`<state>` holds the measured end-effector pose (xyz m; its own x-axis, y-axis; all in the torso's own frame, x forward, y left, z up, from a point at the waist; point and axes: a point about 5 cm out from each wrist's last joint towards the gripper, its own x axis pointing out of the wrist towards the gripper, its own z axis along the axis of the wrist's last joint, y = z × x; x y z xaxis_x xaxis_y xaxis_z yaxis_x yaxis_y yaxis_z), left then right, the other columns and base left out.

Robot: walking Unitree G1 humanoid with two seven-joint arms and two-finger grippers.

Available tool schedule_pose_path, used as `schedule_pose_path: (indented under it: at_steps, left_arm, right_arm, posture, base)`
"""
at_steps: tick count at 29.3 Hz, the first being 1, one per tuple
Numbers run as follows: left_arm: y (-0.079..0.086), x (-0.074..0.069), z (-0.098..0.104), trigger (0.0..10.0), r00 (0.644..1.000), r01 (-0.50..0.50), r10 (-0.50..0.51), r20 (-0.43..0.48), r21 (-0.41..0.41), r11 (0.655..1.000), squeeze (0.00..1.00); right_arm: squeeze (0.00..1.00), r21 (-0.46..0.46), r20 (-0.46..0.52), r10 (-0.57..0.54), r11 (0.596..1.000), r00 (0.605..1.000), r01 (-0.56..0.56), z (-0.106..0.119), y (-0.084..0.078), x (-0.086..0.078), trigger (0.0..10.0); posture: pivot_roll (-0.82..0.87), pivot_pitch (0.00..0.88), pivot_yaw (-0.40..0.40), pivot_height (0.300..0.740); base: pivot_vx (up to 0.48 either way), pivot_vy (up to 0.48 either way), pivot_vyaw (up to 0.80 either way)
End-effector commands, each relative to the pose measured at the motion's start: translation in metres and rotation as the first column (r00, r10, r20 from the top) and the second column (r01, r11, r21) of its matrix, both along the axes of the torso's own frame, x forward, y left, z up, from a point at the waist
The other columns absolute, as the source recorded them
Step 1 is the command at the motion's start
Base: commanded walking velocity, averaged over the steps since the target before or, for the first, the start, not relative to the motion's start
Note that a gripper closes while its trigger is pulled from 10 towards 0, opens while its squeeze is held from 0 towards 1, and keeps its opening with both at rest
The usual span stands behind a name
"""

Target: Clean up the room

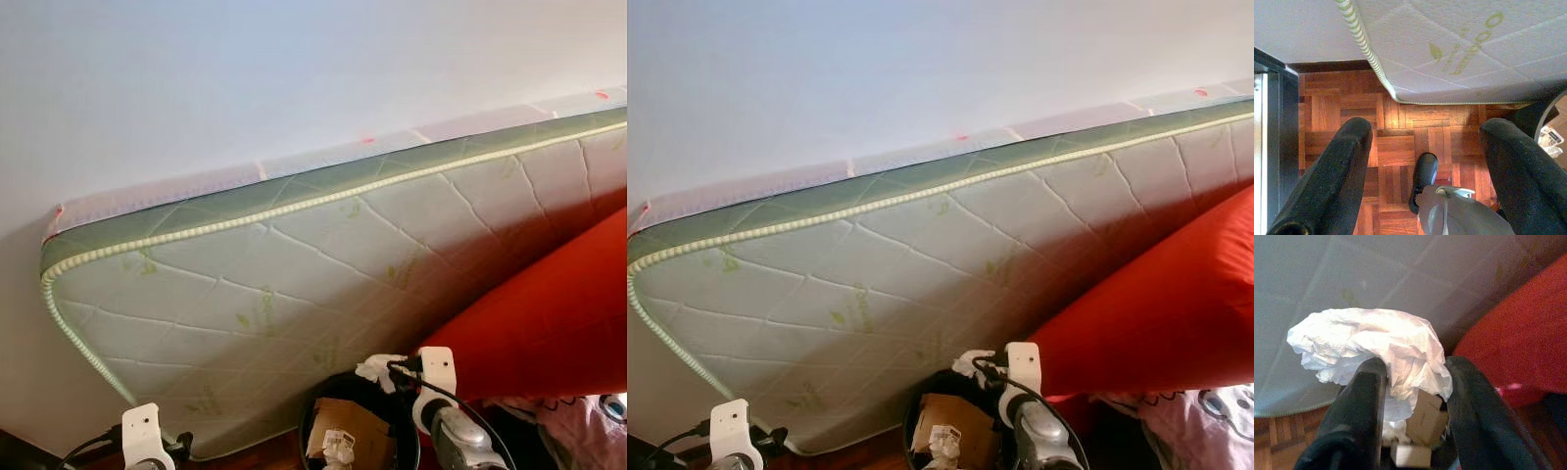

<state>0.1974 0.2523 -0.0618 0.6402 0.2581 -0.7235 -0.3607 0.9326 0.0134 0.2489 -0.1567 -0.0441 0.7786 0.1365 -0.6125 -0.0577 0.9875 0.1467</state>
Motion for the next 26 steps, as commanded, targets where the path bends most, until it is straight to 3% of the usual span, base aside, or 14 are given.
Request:
schedule_pose_path:
  at_steps: [1, 5, 12, 18, 26]
  left_arm:
    - [0.0, -0.003, -0.002, 10.0, 1.0, 0.011, -0.011, -0.027, 0.003, 1.0, 0.0]
    - [0.0, -0.003, -0.002, 10.0, 1.0, 0.01, -0.01, -0.027, 0.003, 1.0, 0.0]
    - [0.0, -0.003, -0.002, 10.0, 1.0, 0.01, -0.01, -0.027, 0.002, 1.0, 0.0]
    - [0.0, -0.003, -0.002, 10.0, 1.0, 0.011, -0.01, -0.028, 0.003, 1.0, 0.0]
    - [0.0, -0.003, -0.002, 10.0, 1.0, 0.01, -0.01, -0.028, 0.002, 1.0, 0.0]
  right_arm:
    - [1.0, -0.005, -0.021, -0.001, 1.0, 1.0, 0.001, -0.002, 0.0, -0.003, 10.0]
    - [1.0, -0.01, -0.043, 0.015, 1.0, 0.999, -0.016, -0.005, 0.009, -0.005, 10.0]
    - [1.0, -0.02, -0.066, 0.028, 0.999, 0.997, -0.029, -0.009, 0.01, -0.01, 10.0]
    - [1.0, 0.001, -0.07, -0.026, 1.0, 0.997, 0.026, -0.009, 0.0, -0.011, 10.0]
    - [1.0, -0.051, -0.067, -0.059, 0.997, 0.996, 0.056, -0.007, -0.013, -0.008, 10.0]
  posture:
    - [0.16, 0.019, -0.042, 0.74]
    - [0.16, 0.019, -0.041, 0.74]
    - [0.17, 0.019, -0.041, 0.74]
    - [0.16, 0.02, -0.041, 0.74]
    - [0.17, 0.022, -0.041, 0.74]
  base:
    - [0.0, 0.0, 0.0]
    - [0.0, 0.0, 0.0]
    - [0.0, 0.0, 0.0]
    - [0.0, 0.0, 0.0]
    - [0.0, 0.0, 0.0]
